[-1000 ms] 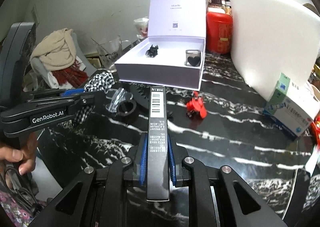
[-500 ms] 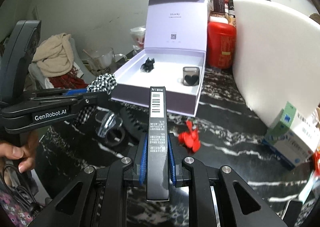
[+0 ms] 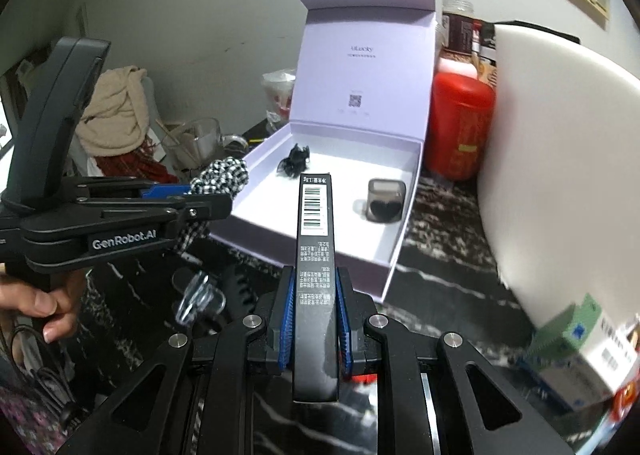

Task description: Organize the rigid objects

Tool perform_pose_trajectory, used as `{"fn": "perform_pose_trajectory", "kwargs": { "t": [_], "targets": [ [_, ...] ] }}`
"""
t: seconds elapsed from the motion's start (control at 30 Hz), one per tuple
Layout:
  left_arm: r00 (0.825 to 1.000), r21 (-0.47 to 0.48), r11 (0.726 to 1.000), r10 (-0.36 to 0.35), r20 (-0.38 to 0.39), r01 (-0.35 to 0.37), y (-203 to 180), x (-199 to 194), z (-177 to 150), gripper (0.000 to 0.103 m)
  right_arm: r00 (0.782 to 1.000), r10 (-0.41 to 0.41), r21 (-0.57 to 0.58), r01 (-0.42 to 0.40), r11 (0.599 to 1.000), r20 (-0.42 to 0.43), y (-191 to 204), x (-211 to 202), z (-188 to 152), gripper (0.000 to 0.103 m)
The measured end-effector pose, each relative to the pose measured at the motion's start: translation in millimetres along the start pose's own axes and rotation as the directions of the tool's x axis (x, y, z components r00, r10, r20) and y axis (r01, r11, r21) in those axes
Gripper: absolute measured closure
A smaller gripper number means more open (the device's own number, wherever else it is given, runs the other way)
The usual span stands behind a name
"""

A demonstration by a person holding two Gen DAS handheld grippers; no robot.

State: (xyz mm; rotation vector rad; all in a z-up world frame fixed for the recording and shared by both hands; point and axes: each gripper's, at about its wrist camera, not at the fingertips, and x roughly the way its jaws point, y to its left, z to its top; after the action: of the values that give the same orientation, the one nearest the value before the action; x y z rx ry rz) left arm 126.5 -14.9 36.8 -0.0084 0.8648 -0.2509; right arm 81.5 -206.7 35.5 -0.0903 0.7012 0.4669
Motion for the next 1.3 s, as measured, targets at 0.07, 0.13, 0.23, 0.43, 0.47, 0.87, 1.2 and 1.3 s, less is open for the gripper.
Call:
{"fn": "perform_pose_trajectory", "kwargs": {
  "t": [0.07,0.13,0.23,0.43,0.47,0.87,1.2,1.3],
  "targets": [
    [1.000,0.003,1.000,0.002,0.003,-0.002,1,4,7,0.078,1.000,0.004,-0.009,-0.003,1.000,0.007,-2,4,7,0.085],
    [1.000,0.007,1.000,0.003,0.007,-0.003,3,7,14,0.078,1.000,0.005,-0.016,-0.005,1.000,0.006,-4,7,14,0.085],
    [1.000,0.025,1.000,0.011,0.010,-0.011,4,12,23,0.078,1.000,0.006,-0.025,-0.006,1.000,0.016,-8,14,24,0.084],
    [1.000,0.034,0.999,0.022,0.016,-0.022,10,23,41,0.078,0.999,0.018,-0.050,-0.016,0.999,0.036,-16,26,41,0.085],
    [1.000,0.036,0.999,0.023,0.017,-0.023,10,25,44,0.078,0.999,0.020,-0.058,-0.018,0.998,0.038,-17,28,44,0.085],
    [0.999,0.056,0.998,0.022,0.044,-0.024,14,55,88,0.078,0.998,0.004,-0.107,0.003,0.994,0.066,-38,59,80,0.084],
    [0.997,0.065,0.997,0.045,0.058,-0.049,18,79,119,0.078,0.998,-0.009,-0.122,0.016,0.992,0.057,-47,84,110,0.084],
    [0.997,0.070,0.997,0.041,0.058,-0.045,18,85,125,0.078,0.998,-0.015,-0.126,0.021,0.992,0.054,-51,92,118,0.084]
  ]
}}
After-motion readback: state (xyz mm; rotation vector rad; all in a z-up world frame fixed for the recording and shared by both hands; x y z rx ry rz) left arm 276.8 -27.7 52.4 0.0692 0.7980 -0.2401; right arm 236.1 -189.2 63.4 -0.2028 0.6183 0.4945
